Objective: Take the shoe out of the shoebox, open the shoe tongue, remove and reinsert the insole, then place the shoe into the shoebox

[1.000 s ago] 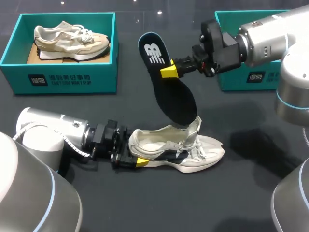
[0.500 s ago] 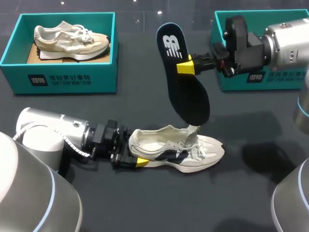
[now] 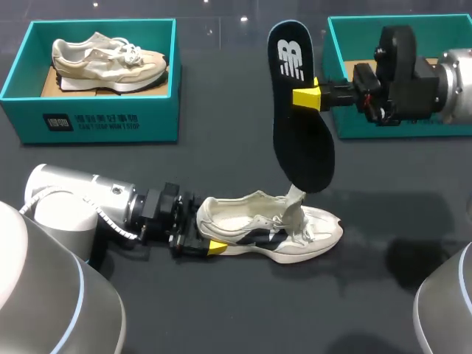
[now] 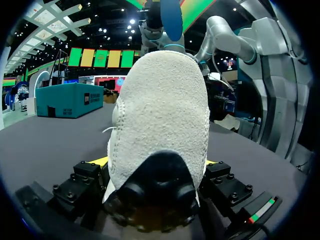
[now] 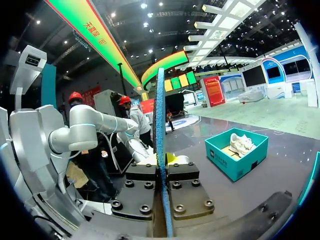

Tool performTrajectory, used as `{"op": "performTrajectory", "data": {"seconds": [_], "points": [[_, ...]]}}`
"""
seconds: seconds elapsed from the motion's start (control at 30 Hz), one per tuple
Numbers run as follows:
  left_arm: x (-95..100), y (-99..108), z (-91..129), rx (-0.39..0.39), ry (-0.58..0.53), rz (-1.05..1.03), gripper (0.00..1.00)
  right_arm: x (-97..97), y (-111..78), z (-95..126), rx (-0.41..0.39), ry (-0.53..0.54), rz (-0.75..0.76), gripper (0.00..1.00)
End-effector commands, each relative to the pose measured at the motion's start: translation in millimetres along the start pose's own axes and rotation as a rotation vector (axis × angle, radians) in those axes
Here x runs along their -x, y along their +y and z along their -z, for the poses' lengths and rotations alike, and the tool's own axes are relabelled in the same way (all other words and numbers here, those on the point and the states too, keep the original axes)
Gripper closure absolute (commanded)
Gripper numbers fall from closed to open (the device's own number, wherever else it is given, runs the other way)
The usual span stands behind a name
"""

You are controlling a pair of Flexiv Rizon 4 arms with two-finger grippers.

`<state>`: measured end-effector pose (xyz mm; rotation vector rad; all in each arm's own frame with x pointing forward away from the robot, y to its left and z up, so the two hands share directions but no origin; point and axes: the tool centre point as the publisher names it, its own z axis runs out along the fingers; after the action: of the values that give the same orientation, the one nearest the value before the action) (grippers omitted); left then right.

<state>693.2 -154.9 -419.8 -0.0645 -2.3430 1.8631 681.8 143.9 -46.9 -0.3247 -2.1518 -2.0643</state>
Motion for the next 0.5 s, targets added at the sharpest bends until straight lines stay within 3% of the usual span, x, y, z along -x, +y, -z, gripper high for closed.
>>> {"op": "performTrajectory", "data": {"seconds": [0.03, 0.27, 0.5], "points": [[0.1, 1, 0, 0.002, 0.0, 0.0, 1.0, -22.2, -6.1, 13, 0.011, -0.058, 0.001, 1.0], [0.1, 1, 0, 0.002, 0.0, 0.0, 1.0, -22.2, -6.1, 13, 0.011, -0.058, 0.001, 1.0], [0.1, 1, 0, 0.002, 0.0, 0.0, 1.0, -41.2, 3.0, 32, 0.028, -0.13, 0.016, 1.0]]}}
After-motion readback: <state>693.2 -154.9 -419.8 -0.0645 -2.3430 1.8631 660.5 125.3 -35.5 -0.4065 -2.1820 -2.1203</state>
